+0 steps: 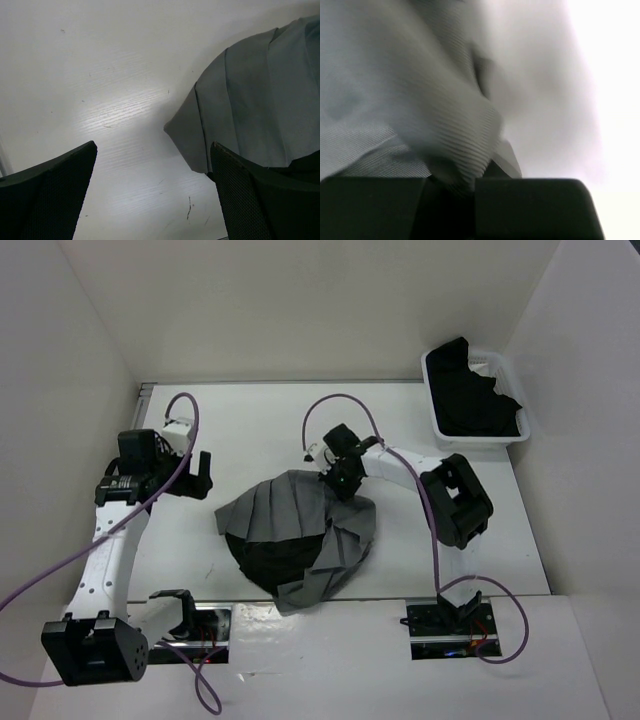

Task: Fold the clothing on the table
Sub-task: Flatten the skirt out

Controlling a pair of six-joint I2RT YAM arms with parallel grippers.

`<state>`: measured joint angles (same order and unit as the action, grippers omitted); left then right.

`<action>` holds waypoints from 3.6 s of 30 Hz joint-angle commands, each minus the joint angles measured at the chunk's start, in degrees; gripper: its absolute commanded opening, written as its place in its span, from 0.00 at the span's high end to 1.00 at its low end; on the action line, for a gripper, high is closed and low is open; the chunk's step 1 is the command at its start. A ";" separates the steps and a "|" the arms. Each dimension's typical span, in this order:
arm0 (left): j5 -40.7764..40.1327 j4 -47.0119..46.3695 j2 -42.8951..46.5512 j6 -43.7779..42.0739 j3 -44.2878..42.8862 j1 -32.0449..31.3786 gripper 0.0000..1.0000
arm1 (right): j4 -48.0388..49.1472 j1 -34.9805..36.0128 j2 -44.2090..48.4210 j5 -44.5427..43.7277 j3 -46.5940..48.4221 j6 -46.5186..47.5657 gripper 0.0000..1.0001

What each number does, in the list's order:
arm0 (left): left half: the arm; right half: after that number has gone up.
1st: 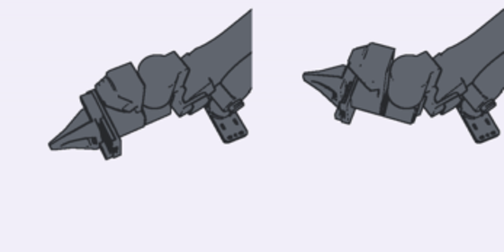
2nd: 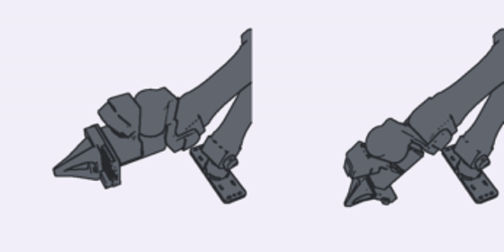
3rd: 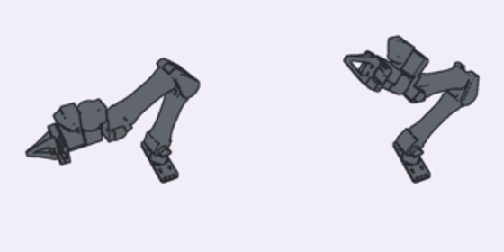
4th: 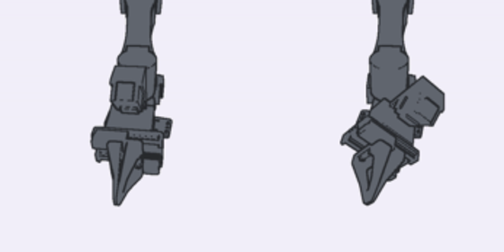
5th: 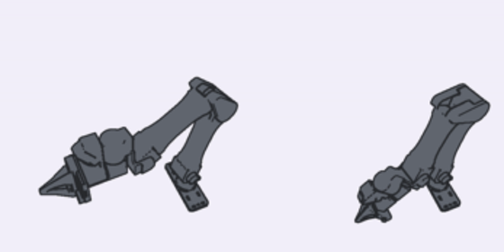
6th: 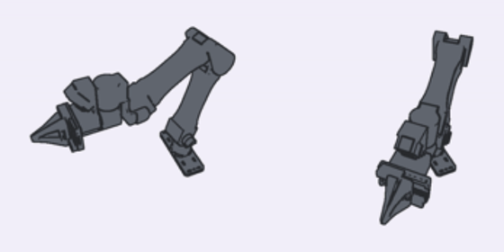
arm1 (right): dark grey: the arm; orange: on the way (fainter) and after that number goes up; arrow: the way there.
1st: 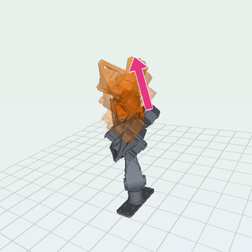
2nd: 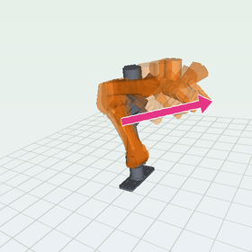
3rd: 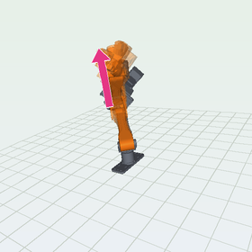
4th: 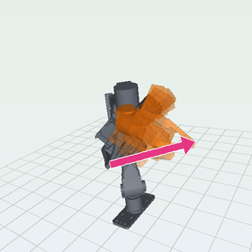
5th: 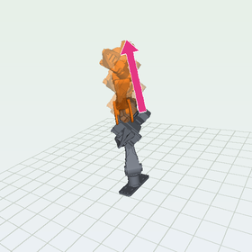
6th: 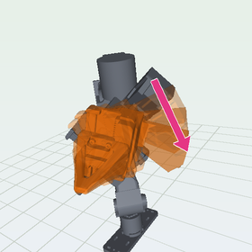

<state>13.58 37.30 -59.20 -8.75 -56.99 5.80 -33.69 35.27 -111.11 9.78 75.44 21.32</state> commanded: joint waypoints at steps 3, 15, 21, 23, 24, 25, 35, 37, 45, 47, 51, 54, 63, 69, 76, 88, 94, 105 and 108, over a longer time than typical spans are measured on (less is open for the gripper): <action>1.18 -3.10 -0.48 0.58 -0.31 0.44 0.00 | 8.02 -9.84 -2.61 -14.33 12.94 -1.98 1.00; 0.65 -3.64 0.04 0.58 1.36 0.44 0.00 | 9.08 -10.05 -1.58 -27.01 21.17 -0.06 1.00; 0.13 -3.64 0.05 0.58 1.36 0.44 0.00 | 4.17 5.23 11.08 -23.94 7.19 2.05 0.81; 0.13 -3.64 0.57 0.58 1.36 0.44 0.00 | 0.66 10.86 14.76 -21.75 3.41 2.58 0.61; 0.65 -3.64 0.58 0.58 1.36 0.44 0.00 | -0.57 12.62 15.91 -21.73 2.35 2.58 0.52; 0.65 -3.64 0.58 0.58 1.36 0.44 0.00 | -2.32 14.11 16.88 -20.95 0.26 3.11 0.45; 0.65 -3.64 1.10 0.58 1.88 0.44 0.00 | 3.62 -0.94 28.93 -15.93 0.14 -0.03 0.13; 0.65 -3.64 1.10 0.58 1.88 0.44 0.00 | 3.63 -3.27 25.69 -18.21 1.46 -0.75 0.13; 0.65 -3.64 1.10 0.58 2.41 0.44 0.00 | 8.99 -5.19 14.62 -19.99 -1.08 -1.46 0.12; 1.18 -3.64 1.10 0.58 2.41 0.44 0.00 | 9.00 -6.26 11.45 -16.82 -0.56 -1.99 0.12; 1.18 -3.64 -0.04 0.58 2.41 0.44 0.00 | 9.52 -7.76 6.18 -14.61 2.95 -2.51 0.12; 1.18 -3.64 -0.65 0.58 2.41 0.44 0.00 | 10.14 -8.98 2.05 -13.30 6.20 -2.51 0.12; 1.70 -3.64 -0.65 0.05 2.41 0.44 0.00 | 9.43 -9.51 -1.31 -15.32 6.21 -1.99 1.00; 1.71 -3.64 -0.13 0.05 2.41 0.44 0.00 | 2.68 -8.20 15.17 -12.42 5.95 -1.99 1.00; 1.71 -3.64 0.40 0.05 2.41 0.44 0.00 | -4.54 11.38 31.38 -15.66 -0.10 0.21 0.97; 1.18 -3.64 0.40 0.05 2.41 0.44 0.00 | -4.11 21.61 25.66 -20.94 -8.82 2.58 0.15; 1.18 -3.64 0.40 0.05 2.41 0.44 0.00 | -0.75 4.24 31.39 -13.75 -2.77 3.01 0.03; 2.24 -3.64 -0.82 0.05 2.41 0.44 0.00 | -8.14 1.63 36.75 3.06 -5.21 8.74 0.01; 2.24 -3.64 -1.44 -0.47 2.41 0.44 0.00 | -7.44 5.25 35.18 -0.72 -7.58 7.95 0.01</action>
<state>14.48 34.70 -60.03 -8.82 -54.63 5.93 -39.72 37.78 -76.09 8.36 69.78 28.42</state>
